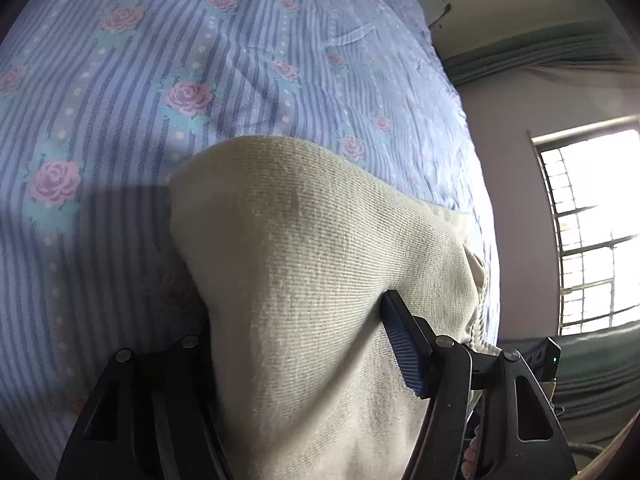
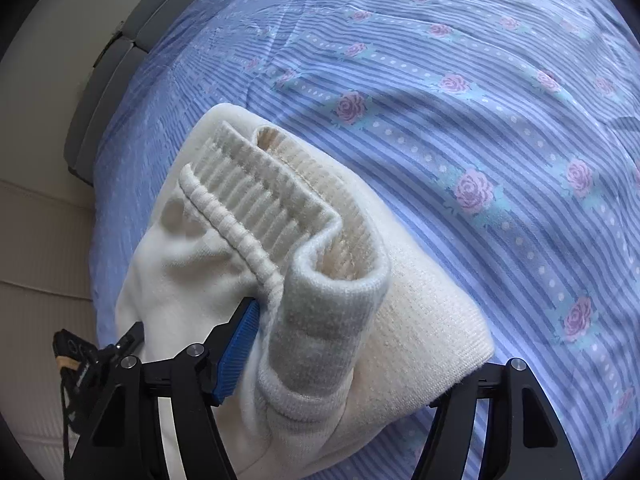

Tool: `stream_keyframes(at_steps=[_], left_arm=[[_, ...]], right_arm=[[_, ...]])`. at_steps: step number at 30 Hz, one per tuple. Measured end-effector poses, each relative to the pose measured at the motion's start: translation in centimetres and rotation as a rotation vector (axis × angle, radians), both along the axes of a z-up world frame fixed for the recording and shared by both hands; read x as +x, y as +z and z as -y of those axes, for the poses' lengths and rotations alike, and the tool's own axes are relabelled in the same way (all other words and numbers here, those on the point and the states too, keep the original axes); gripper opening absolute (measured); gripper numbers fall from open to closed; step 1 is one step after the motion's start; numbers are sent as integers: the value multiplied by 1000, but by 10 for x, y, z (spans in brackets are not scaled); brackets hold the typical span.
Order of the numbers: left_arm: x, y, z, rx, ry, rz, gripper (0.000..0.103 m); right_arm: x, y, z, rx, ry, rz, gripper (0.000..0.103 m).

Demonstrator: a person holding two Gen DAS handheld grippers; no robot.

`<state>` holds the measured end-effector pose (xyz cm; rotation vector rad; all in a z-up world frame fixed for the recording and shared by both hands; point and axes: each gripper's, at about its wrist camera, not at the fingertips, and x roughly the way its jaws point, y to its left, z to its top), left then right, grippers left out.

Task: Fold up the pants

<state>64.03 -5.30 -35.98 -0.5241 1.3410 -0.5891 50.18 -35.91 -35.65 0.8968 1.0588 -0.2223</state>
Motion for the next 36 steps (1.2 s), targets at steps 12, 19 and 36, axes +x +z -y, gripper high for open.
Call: stream_keyframes(at_steps=[12, 19, 36], left_arm=[[-22, 58, 18, 84, 67, 12, 31], [-65, 105, 14, 127, 65, 57, 30], [-272, 216, -91, 125, 188, 138, 30]], right_arm=[[-3, 49, -3, -41, 156, 38, 45], [-17, 112, -20, -127, 315, 140, 41], [-178, 218, -104, -127, 493, 181, 41]])
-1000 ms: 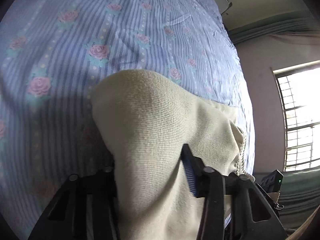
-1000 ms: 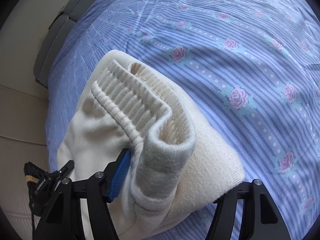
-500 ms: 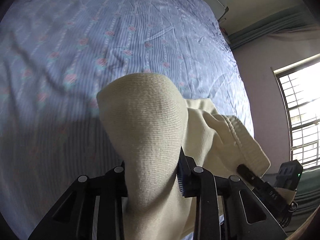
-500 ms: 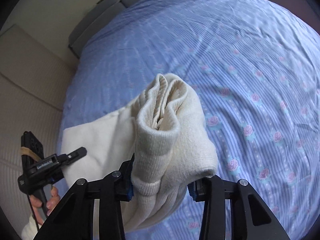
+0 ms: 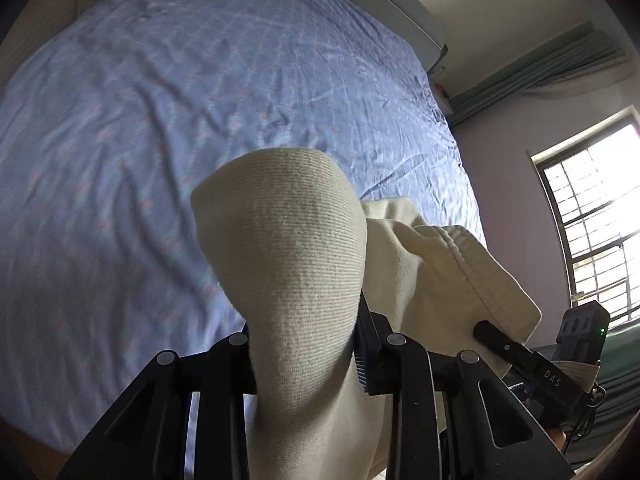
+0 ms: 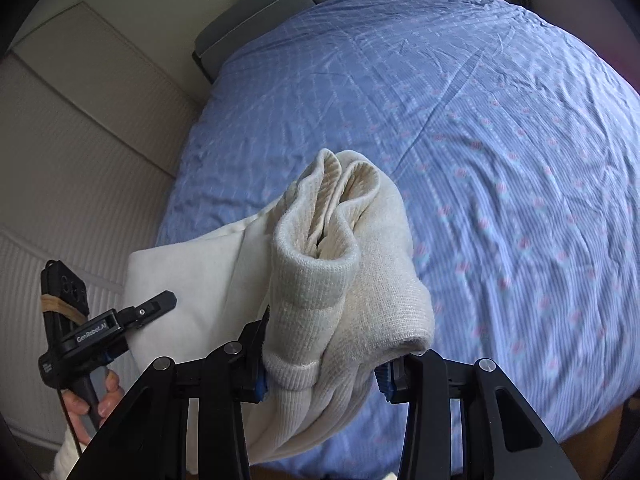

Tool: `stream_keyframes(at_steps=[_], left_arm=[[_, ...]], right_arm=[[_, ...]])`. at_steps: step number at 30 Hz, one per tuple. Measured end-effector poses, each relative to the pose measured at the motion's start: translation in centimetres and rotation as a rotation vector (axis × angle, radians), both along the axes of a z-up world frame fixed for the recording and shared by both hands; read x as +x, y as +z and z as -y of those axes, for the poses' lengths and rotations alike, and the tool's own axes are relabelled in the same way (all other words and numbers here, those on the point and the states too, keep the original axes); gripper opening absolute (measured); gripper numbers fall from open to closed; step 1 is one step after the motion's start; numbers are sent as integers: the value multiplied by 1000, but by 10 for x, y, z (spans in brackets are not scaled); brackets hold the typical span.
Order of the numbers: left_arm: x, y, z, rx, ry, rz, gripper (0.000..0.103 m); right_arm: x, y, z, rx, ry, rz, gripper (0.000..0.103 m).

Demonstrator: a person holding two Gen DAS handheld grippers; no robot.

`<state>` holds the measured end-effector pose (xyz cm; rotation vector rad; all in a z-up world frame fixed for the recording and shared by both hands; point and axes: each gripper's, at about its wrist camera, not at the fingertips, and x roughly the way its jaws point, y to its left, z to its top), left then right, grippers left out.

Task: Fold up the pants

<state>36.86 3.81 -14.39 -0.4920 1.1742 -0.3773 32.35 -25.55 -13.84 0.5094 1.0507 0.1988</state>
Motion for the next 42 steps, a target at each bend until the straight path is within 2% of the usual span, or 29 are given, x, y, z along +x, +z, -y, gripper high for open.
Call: stream_keyframes(at_steps=[4, 10, 16, 18, 22, 30, 33, 42], left_arm=[[-41, 14, -22, 23, 40, 21, 30], [-90, 33, -48, 71, 131, 45, 30], [-120, 53, -68, 91, 170, 84, 30], [-124, 54, -78, 80, 205, 80, 30], [-128, 61, -92, 91, 209, 95, 30], [-100, 61, -155, 68, 179, 110, 30], [-79, 54, -189, 55, 155, 81, 30], [3, 31, -287, 100, 22, 37, 30]], right_arm=[[-23, 7, -23, 14, 57, -9, 41], [-41, 17, -47, 38, 164, 31, 41], [-54, 30, -64, 54, 220, 69, 41], [-56, 39, -73, 44, 238, 92, 41], [-56, 50, -94, 46, 258, 117, 41], [-37, 49, -156, 18, 230, 119, 41], [-27, 43, -193, 12, 195, 89, 41], [9, 12, -286, 54, 103, -2, 41]])
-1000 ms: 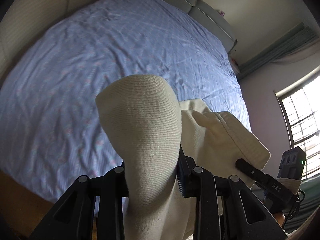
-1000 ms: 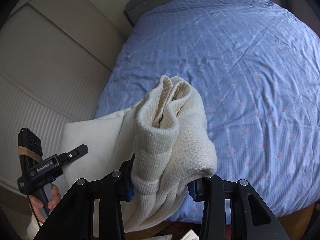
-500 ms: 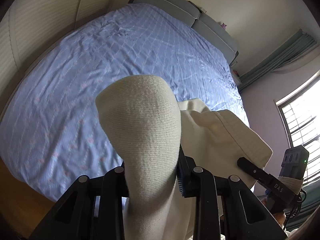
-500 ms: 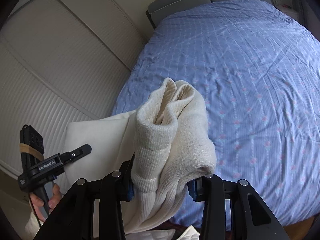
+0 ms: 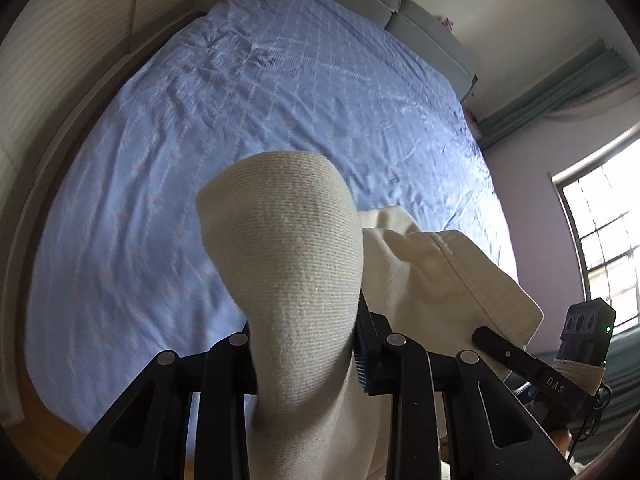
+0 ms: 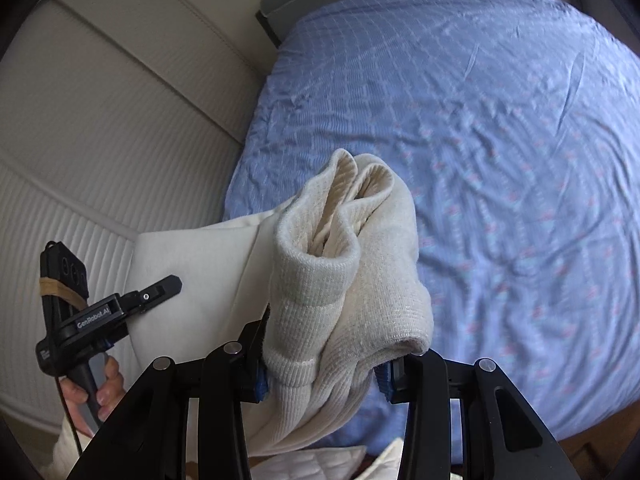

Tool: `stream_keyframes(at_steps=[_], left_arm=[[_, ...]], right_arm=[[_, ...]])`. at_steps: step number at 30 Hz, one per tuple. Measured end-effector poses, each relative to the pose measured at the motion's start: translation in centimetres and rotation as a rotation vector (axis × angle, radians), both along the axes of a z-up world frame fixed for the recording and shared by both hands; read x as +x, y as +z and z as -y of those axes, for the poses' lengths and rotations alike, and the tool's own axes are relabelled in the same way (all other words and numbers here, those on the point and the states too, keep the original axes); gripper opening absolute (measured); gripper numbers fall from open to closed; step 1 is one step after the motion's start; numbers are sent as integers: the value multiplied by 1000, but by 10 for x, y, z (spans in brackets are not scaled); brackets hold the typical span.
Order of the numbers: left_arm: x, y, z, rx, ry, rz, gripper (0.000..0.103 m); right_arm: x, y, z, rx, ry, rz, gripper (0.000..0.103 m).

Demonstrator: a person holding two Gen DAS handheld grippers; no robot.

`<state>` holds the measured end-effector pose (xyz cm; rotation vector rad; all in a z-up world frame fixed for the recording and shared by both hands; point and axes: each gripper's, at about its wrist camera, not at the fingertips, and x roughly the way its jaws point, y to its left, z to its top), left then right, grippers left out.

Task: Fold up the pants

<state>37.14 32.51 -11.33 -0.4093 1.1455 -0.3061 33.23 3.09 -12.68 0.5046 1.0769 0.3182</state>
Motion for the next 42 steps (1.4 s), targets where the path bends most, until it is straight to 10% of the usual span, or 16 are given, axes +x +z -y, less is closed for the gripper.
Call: stream_keyframes(at_steps=[23, 34, 38, 42], left_arm=[[245, -83, -63, 42, -135, -86, 30], [269, -151, -75, 278, -21, -278, 53], [256, -142, -86, 553, 20, -204, 64], [228, -121, -80, 658, -42, -127, 67]], right_arm=[[170, -88, -92, -102, -138, -133, 41], [178, -155, -92, -43, -150, -422, 56], [166, -158, -81, -98, -175, -426, 68], [155, -134, -72, -257, -164, -316, 72]])
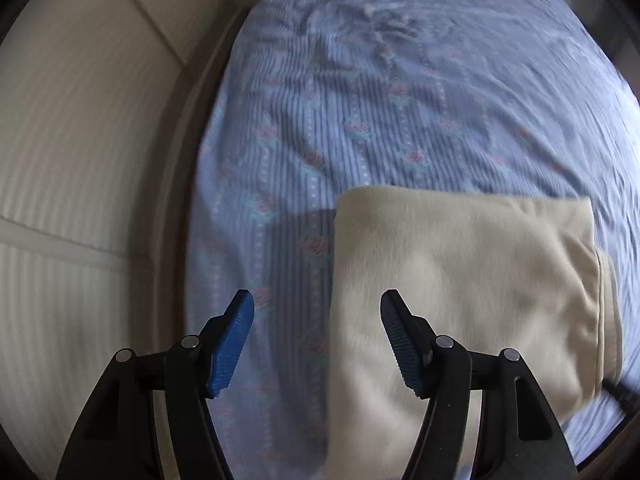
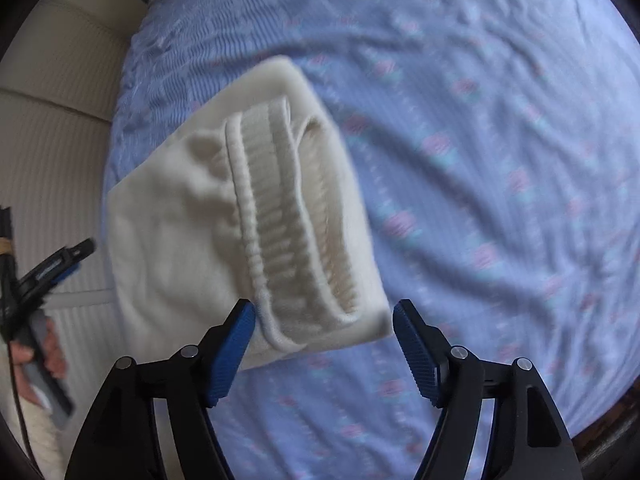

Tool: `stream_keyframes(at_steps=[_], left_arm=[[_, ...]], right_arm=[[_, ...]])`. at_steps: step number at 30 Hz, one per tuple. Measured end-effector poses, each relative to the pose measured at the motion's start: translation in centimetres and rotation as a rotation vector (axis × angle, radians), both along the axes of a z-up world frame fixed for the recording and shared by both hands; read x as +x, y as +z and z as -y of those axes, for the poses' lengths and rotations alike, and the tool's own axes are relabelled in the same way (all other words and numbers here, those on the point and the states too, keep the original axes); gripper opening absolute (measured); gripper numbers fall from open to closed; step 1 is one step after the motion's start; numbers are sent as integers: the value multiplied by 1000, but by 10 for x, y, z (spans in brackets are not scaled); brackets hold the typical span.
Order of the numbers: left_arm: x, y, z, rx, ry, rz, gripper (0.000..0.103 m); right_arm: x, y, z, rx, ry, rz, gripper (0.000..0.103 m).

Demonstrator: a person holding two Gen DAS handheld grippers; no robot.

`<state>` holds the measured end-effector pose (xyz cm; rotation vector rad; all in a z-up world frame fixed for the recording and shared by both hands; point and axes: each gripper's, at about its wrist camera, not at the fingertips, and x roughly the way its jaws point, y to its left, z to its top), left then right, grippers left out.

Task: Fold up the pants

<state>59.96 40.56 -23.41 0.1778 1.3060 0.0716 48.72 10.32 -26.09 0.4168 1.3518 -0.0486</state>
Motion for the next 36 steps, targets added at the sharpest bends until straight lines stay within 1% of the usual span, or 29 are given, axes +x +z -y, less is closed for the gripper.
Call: stream_keyframes(at_steps=[2, 3, 6, 7, 8, 9, 11, 13, 14, 15, 16, 18, 22, 23, 25, 27, 30, 32, 36], left_arm=[[-22, 15, 5, -17, -22, 35, 68], [-32, 22, 8, -30, -26, 51, 71], [-73, 46, 22, -67, -40, 96, 74], [-79, 51, 28, -76, -41, 106, 75], [-96, 60, 36, -90, -41, 123, 76], [-104, 66, 42, -100, -42, 132, 77], [-133, 83, 60, -125, -49, 168, 80], [-151, 95, 79, -129, -56, 202, 85], [-162, 104, 91, -127, -60, 224, 86], [-173, 113, 104, -110, -60, 249, 89], [-183, 123, 117, -95, -61, 275, 91], [-201, 140, 142, -87, -58, 317, 94], [-235, 168, 195, -127, -79, 361, 100], [-246, 175, 215, -133, -90, 375, 101], [-261, 183, 242, -148, -100, 386, 102], [-278, 190, 272, -197, -108, 379, 102], [-305, 198, 315, -227, -71, 393, 102], [-321, 203, 338, -236, -52, 405, 102], [-356, 215, 387, -227, -32, 441, 102]], right_arm=[[-6, 13, 9, -65, 47, 45, 73], [-9, 18, 14, -82, 60, 58, 74], [-26, 42, 39, -94, 71, 112, 74], [-34, 51, 48, -92, 74, 133, 74], [-40, 60, 55, -86, 80, 152, 74], [-47, 69, 62, -80, 86, 174, 74], [-66, 91, 78, -77, 108, 231, 77], [-84, 110, 90, -98, 114, 279, 84], [-94, 119, 98, -110, 114, 306, 86], [-102, 126, 104, -119, 115, 323, 89], [-112, 135, 113, -129, 120, 341, 91], [-127, 148, 128, -138, 132, 366, 91], [-156, 170, 166, -127, 157, 404, 91], [-163, 175, 176, -124, 169, 411, 91], [-177, 181, 193, -130, 190, 419, 91], [-191, 189, 218, -122, 215, 435, 91], [-209, 199, 255, -92, 245, 461, 91], [-221, 204, 277, -89, 256, 477, 91], [-250, 218, 322, -110, 287, 507, 91]])
